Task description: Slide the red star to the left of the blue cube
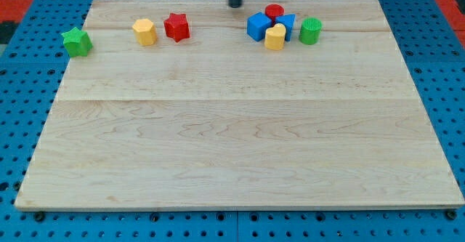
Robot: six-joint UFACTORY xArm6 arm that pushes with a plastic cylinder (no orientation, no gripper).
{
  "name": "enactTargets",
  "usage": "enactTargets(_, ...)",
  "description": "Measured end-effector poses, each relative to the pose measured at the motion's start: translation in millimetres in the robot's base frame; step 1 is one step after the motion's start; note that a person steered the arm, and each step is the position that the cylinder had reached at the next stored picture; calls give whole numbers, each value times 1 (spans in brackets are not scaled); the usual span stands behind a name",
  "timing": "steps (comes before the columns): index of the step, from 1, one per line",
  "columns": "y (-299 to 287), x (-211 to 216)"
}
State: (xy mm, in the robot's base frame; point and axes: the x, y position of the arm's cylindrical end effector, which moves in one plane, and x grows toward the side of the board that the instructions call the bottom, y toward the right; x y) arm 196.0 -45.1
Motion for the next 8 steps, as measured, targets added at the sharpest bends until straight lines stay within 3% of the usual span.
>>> enactTargets(1,-86,22)
enactTargets(2,-85,75)
enactTargets(3,-97,97)
enactTargets(4,-76,103)
enactTargets(7,-7,32)
enactTargets(8,-24,48)
